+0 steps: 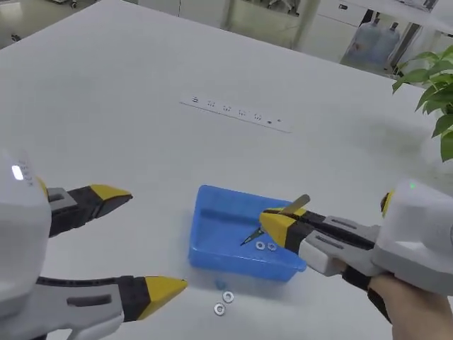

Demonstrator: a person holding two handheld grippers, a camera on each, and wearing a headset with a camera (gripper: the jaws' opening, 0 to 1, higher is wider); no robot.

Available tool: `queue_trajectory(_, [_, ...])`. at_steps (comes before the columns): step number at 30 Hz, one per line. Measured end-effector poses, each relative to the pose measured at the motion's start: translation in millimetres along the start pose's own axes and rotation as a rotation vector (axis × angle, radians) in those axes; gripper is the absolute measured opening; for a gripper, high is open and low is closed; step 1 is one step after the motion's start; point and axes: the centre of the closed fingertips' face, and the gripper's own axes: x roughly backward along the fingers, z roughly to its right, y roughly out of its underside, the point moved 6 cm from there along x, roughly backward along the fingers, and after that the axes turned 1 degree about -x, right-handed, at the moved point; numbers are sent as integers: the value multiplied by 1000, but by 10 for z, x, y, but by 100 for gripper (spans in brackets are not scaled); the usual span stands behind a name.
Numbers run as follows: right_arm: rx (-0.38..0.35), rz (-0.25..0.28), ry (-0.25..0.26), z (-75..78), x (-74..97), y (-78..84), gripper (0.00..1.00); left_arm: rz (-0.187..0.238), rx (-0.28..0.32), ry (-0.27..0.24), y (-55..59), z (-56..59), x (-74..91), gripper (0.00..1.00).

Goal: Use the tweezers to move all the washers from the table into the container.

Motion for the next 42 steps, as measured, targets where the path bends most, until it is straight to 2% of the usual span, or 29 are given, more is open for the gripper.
queue_trajectory(6, [5,-35,-21,-85,-3,128,3,3,-1,5,-12,4,-7,66])
queue_trajectory(20, [-22,-122,-34,-100,-84,453,3,-6,-13,20,-23,45,-22,66])
queue_trajectory(29, [-32,-158,-43,-97,-141,582,3,-13,-13,21,-13,49,-20,65])
queue_trajectory(42, [22,-206,-47,-110,-185,647,3,-22,-10,12,13,25,-2,65])
